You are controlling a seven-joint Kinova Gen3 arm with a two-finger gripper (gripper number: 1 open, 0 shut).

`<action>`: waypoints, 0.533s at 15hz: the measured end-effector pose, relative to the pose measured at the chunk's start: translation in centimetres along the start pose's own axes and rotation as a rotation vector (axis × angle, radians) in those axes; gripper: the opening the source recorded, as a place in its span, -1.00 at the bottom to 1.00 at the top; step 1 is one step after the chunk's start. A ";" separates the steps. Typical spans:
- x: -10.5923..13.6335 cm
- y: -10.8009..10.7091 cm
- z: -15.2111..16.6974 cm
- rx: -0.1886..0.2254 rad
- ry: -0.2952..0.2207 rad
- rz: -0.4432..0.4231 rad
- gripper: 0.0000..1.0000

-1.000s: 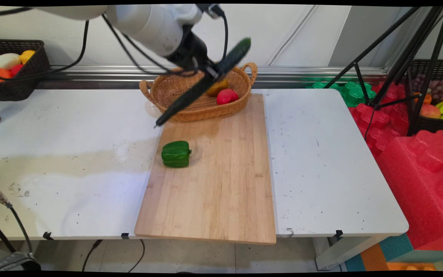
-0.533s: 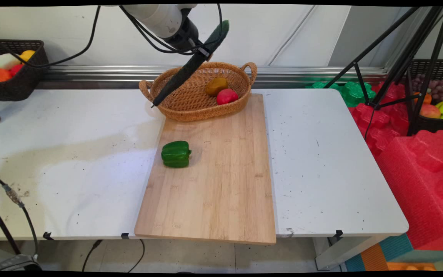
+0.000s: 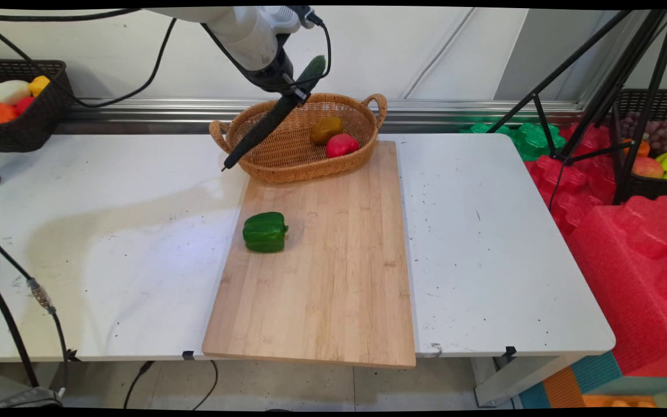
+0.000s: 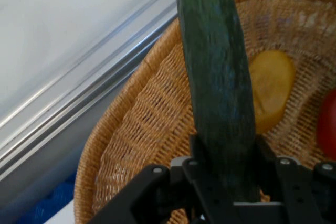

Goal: Place the picked object in the vegetable basket

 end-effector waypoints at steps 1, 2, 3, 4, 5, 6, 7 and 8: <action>0.0 0.0 0.3 0.003 -0.011 -0.002 -1.00; -0.1 0.0 0.8 0.006 -0.029 -0.010 -1.00; -0.1 0.0 1.3 0.009 -0.043 -0.018 -1.00; -0.2 -0.1 1.7 0.012 -0.060 -0.027 -1.00; -0.2 -0.1 2.1 0.014 -0.072 -0.035 -1.00; -0.2 -0.1 2.6 0.017 -0.086 -0.043 -1.00; -0.2 -0.1 3.0 0.019 -0.099 -0.051 -1.00; -0.2 -0.2 3.4 0.020 -0.110 -0.057 -1.00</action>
